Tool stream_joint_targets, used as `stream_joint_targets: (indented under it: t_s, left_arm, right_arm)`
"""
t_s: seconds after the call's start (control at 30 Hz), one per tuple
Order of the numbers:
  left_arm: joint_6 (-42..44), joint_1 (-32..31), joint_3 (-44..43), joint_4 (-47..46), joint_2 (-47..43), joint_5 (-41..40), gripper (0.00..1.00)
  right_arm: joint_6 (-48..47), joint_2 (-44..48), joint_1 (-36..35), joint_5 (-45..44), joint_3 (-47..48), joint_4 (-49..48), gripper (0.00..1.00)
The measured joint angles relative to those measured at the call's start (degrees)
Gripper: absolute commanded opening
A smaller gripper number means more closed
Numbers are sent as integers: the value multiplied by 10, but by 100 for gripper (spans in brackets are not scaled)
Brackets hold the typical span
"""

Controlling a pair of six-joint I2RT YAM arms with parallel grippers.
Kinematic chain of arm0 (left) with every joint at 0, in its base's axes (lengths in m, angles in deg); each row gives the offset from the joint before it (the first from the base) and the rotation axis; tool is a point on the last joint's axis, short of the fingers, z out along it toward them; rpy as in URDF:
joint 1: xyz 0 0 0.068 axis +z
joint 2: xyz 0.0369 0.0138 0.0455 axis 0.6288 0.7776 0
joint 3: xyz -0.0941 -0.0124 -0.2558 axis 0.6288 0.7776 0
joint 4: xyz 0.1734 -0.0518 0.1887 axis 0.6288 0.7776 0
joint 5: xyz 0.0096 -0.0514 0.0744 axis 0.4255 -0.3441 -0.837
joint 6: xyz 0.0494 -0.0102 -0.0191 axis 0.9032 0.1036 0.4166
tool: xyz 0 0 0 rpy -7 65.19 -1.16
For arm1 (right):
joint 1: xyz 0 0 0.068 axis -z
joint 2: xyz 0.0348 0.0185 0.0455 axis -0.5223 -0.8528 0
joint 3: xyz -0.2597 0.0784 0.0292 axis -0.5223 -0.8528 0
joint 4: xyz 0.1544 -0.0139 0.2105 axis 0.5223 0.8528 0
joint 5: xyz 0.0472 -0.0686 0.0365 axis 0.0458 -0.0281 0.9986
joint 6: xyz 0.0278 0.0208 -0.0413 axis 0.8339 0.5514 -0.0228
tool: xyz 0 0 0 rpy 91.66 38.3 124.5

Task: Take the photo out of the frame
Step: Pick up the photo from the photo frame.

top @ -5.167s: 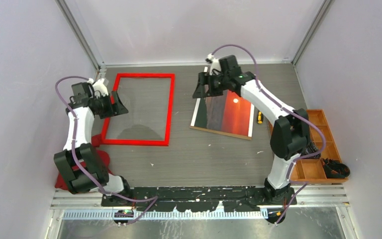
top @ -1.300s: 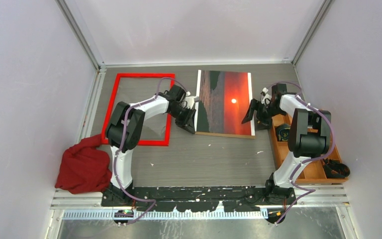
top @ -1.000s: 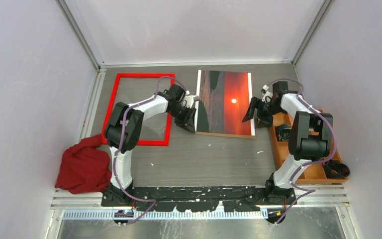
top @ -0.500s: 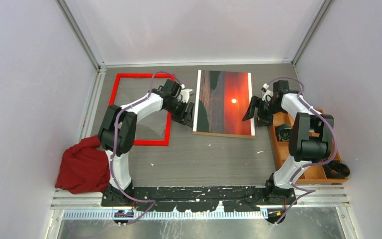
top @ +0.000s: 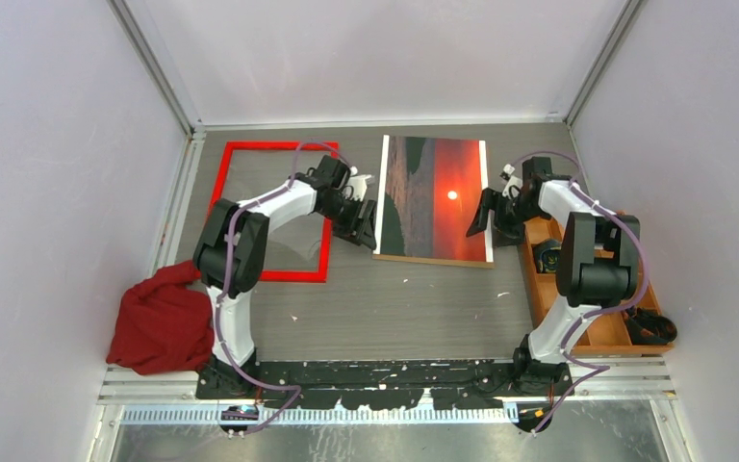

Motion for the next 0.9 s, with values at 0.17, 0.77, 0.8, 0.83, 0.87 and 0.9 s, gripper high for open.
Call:
stream_joint_targets:
  t_s: [0.17, 0.77, 0.8, 0.83, 0.87, 0.9]
  left_arm:
    - [-4, 0, 0, 0, 14, 5, 59]
    - [-16, 0, -2, -3, 32, 20, 60]
    - [-17, 0, -2, -3, 32, 21, 60]
    - [-17, 0, -3, -3, 32, 22, 60]
    - [-17, 0, -3, -3, 32, 22, 60]
    - [-17, 0, -3, -4, 33, 22, 60]
  right_arm:
    - [0, -3, -13, -9, 0, -2, 81]
    - [-1, -3, -16, -38, 0, -11, 81]
    - [-1, -3, -16, -39, 0, -12, 81]
    - [-1, -3, -16, -39, 0, -12, 81]
    - [-1, -3, -16, -39, 0, -12, 81]
    - [-1, -3, -16, -40, 0, -12, 81]
